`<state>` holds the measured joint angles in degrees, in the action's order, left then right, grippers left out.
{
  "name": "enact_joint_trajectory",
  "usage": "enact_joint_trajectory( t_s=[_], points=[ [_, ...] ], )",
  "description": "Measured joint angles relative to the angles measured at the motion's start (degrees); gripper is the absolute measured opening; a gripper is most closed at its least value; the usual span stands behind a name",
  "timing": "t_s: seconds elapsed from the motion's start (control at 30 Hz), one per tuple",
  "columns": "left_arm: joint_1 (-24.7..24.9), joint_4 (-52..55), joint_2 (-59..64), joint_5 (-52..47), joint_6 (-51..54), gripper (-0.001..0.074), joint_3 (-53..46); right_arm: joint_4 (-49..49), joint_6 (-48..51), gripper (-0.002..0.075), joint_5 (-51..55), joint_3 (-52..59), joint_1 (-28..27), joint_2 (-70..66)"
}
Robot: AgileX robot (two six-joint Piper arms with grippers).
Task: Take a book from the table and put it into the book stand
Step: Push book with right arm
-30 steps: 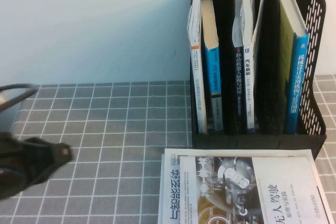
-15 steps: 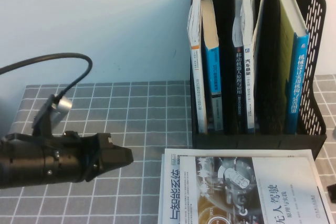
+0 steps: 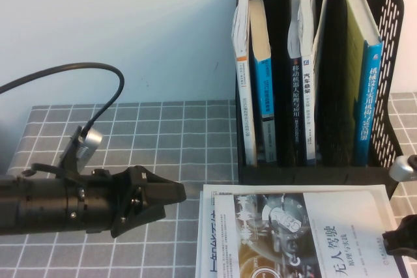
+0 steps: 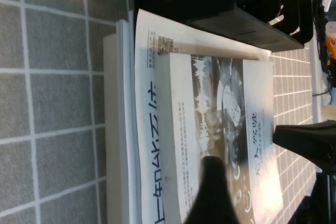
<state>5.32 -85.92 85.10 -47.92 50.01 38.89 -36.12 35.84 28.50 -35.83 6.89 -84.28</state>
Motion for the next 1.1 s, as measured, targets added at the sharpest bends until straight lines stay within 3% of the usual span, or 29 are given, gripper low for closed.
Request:
enact_joint_trajectory(
  t_s=[0.2, 0.77, 1.1],
  points=[
    [0.0, 0.11, 0.71, -1.49, -0.69, 0.052, 0.0, -0.83, 0.69, -0.0002, -0.66, 0.0, 0.0, 0.0],
    [0.0, 6.76, 0.71, -2.1, -4.64, 0.0528, -0.42, 2.19, -0.87, -0.0002, -0.53, 0.0, -0.69, 4.66],
    [0.0, -4.45, 0.71, -2.1, 2.71, 0.0528, -6.22, 2.02, -0.67, -0.0002, -1.93, 0.05, -0.69, -1.88]
  ],
)
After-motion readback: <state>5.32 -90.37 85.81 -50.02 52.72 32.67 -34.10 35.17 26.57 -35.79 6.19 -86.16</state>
